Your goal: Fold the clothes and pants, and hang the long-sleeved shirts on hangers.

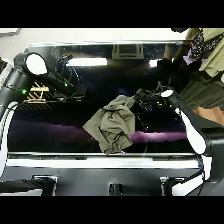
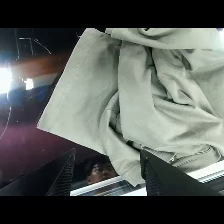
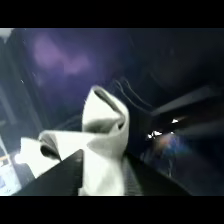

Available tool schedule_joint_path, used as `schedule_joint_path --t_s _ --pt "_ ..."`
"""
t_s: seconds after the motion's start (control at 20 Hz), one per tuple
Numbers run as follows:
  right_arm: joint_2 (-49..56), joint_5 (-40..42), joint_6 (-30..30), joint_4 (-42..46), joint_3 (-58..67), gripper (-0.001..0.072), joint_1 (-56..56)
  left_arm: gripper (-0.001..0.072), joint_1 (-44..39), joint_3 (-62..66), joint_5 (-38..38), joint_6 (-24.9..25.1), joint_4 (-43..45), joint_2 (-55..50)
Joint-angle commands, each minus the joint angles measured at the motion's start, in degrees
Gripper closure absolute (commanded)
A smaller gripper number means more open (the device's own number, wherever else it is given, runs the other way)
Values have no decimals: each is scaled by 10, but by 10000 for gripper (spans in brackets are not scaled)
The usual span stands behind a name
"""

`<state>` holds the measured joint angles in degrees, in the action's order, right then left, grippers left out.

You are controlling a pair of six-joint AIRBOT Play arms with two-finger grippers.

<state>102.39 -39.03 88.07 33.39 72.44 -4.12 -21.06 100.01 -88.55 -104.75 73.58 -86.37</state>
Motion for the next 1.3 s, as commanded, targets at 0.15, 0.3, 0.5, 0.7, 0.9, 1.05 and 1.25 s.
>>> schedule_joint_path --t_s 0.15,0.3,0.5,0.7,0.9,1.05,1.25 --pt "28 -16 13 2 6 456 -1 241 0 0 0 0 0 -5" --pt "32 -21 0 1 11 641 0 241 3 0 -1 11 0 -3" --pt "21 -45 -7 25 55 680 0 241 51 -2 -23 29 0 23" --pt "-6 -104 2 64 63 680 0 241 150 -149 44 60 -58 91" --pt "-28 -167 2 103 63 681 0 240 191 -462 218 196 -235 157" --pt "-36 -198 18 133 63 682 0 240 189 -589 284 314 -385 141" --pt "-52 -218 19 156 63 682 0 240 188 -610 323 378 -416 99"
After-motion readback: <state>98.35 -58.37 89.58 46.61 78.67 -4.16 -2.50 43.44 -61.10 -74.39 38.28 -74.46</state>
